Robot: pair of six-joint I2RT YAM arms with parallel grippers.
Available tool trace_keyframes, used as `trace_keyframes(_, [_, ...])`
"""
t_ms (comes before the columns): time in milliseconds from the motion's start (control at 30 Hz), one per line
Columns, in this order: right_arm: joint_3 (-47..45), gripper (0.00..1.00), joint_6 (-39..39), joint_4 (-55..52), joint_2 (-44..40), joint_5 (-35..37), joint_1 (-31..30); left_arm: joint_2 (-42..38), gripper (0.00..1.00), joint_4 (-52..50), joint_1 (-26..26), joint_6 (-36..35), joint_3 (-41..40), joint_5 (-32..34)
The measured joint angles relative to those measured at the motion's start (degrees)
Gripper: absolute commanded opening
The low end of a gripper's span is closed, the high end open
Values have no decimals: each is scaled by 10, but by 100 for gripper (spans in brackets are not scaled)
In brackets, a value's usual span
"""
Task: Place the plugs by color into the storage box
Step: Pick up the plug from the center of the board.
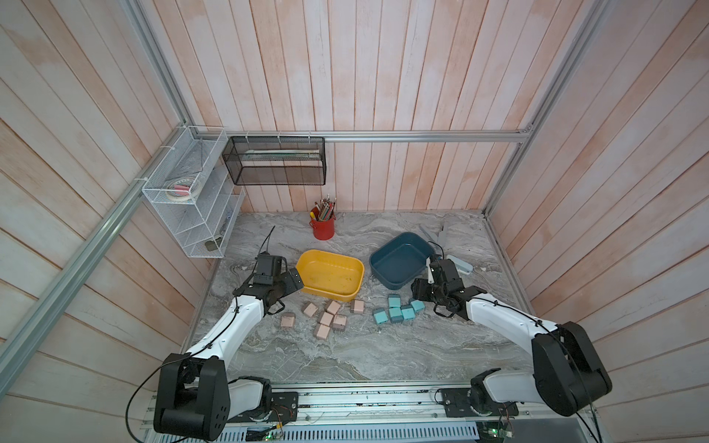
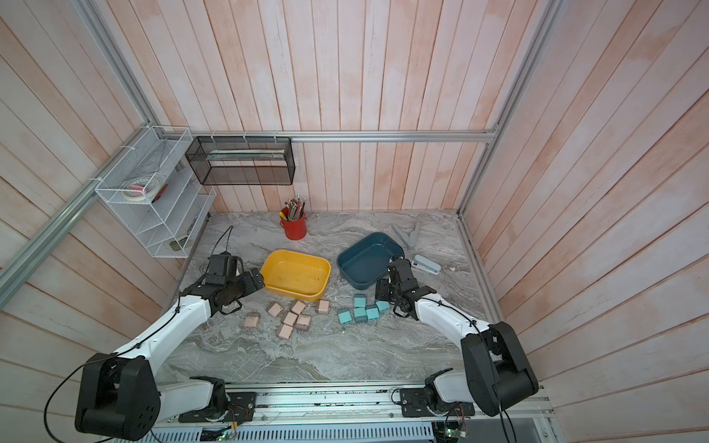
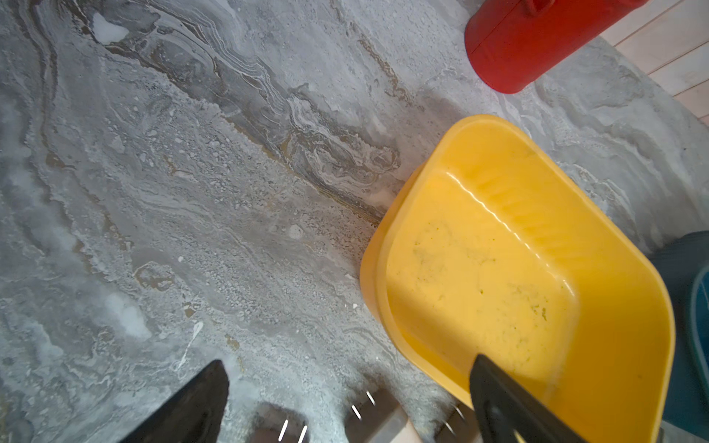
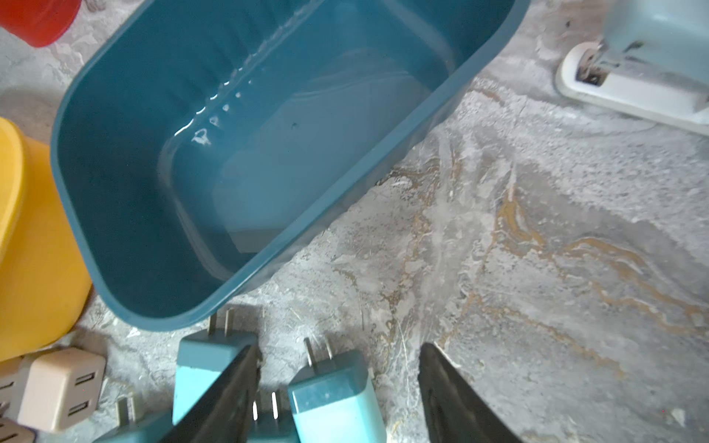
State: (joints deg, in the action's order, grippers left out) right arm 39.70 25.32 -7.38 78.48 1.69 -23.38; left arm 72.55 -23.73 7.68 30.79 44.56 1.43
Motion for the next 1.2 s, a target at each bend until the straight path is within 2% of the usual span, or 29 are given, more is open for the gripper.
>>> trace_keyframes(367, [-26,64,9,3,47,-46,-5,9,99,-1,0,16,0,-25])
trace_keyframes(800, [-44,59,13,42,57,-39,-5,8,100,5,0,40,-35,-40])
trace_keyframes(1200, [-38,52,-1,51,67,-33,11,4,100,15,0,53,-35,-46])
